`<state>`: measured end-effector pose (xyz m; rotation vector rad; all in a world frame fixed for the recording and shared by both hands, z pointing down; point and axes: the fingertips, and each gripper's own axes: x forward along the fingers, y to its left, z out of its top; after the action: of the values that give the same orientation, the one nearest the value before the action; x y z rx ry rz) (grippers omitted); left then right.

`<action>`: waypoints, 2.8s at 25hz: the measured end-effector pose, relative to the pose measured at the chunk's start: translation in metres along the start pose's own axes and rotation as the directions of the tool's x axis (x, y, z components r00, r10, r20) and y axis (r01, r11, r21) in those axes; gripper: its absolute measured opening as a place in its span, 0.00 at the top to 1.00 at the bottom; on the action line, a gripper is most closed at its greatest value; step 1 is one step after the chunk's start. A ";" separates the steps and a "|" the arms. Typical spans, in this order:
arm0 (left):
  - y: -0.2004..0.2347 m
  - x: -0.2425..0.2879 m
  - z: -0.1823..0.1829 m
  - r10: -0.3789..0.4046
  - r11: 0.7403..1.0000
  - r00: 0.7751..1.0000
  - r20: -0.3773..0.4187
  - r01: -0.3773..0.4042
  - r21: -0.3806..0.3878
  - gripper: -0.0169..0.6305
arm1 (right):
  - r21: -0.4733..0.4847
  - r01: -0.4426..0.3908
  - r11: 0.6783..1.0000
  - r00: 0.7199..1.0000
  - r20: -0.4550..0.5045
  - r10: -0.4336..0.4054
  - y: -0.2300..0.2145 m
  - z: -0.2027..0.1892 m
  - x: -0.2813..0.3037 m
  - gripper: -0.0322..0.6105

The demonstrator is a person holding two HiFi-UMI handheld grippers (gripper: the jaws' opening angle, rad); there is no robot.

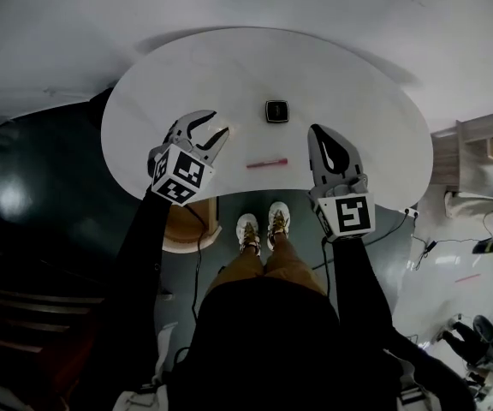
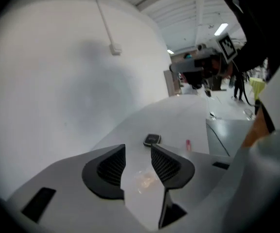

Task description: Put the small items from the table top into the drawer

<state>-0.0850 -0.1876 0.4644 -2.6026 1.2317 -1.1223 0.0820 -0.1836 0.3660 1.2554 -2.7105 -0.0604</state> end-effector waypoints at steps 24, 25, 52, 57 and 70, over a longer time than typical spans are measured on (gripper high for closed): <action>-0.030 0.099 -0.099 -0.202 0.930 0.879 -0.432 0.310 0.197 0.80 | -0.004 -0.003 1.000 0.999 -0.054 0.003 -0.032 -0.016 -0.004 0.91; -0.025 0.094 -0.085 -0.185 0.949 0.903 -0.387 0.266 0.167 0.80 | 0.005 -0.004 1.000 0.999 -0.033 0.004 -0.033 -0.012 -0.002 0.91; 0.027 -0.103 0.164 0.435 0.853 0.787 0.438 -0.205 -0.480 0.80 | -0.010 -0.080 0.997 0.987 0.141 0.080 -0.022 0.062 0.024 0.91; 0.027 -0.122 0.143 0.503 0.821 0.774 0.385 -0.288 -0.493 0.80 | -0.041 -0.188 0.981 0.970 0.151 0.193 0.004 0.062 0.037 0.91; 0.015 -0.239 0.027 0.740 0.577 0.669 0.066 -0.581 -0.574 0.80 | -0.092 -0.588 0.804 0.785 0.176 0.594 0.185 0.077 0.078 0.91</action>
<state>-0.1780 -0.0398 0.2990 -2.0374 2.3840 -0.2386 -0.1195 -0.1255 0.3185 0.3447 -3.1259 -0.1593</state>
